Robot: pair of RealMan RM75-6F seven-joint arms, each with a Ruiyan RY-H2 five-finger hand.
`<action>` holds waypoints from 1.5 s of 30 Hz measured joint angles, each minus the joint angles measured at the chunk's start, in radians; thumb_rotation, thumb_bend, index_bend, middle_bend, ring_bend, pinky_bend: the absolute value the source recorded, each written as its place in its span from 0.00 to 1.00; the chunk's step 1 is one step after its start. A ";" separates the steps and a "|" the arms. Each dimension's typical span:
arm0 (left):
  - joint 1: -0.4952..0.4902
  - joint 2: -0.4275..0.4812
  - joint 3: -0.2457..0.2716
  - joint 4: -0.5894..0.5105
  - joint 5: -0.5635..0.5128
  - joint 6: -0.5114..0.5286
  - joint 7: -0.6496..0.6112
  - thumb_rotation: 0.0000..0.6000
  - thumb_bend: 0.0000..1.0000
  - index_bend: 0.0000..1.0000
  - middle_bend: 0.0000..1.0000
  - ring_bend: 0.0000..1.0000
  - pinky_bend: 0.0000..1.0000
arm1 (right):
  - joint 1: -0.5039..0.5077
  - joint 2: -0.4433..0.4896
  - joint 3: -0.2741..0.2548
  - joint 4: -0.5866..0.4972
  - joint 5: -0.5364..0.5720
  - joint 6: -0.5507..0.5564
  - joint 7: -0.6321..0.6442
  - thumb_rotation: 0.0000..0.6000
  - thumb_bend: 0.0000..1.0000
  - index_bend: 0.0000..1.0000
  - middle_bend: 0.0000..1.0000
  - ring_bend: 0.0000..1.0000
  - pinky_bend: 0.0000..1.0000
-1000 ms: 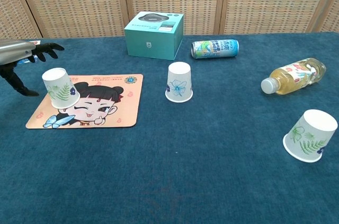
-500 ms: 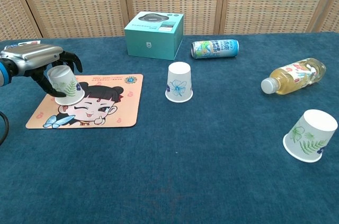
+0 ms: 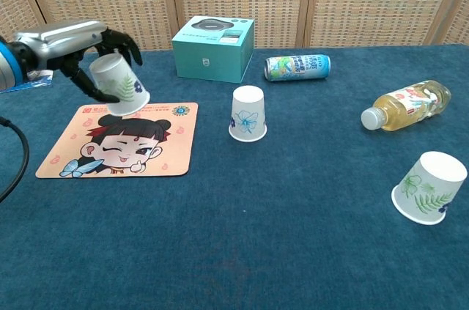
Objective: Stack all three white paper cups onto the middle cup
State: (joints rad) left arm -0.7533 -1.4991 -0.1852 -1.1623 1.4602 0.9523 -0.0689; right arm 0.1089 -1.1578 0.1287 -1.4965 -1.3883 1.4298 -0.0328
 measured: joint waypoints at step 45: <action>-0.405 -0.236 -0.118 0.056 -0.383 -0.239 0.380 1.00 0.23 0.26 0.16 0.15 0.29 | 0.003 0.003 0.027 0.057 0.092 -0.053 0.035 1.00 0.00 0.04 0.00 0.00 0.00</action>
State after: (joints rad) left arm -1.1586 -1.7349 -0.3030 -1.1068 1.0768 0.7135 0.3116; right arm 0.1119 -1.1543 0.1558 -1.4397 -1.2965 1.3767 0.0024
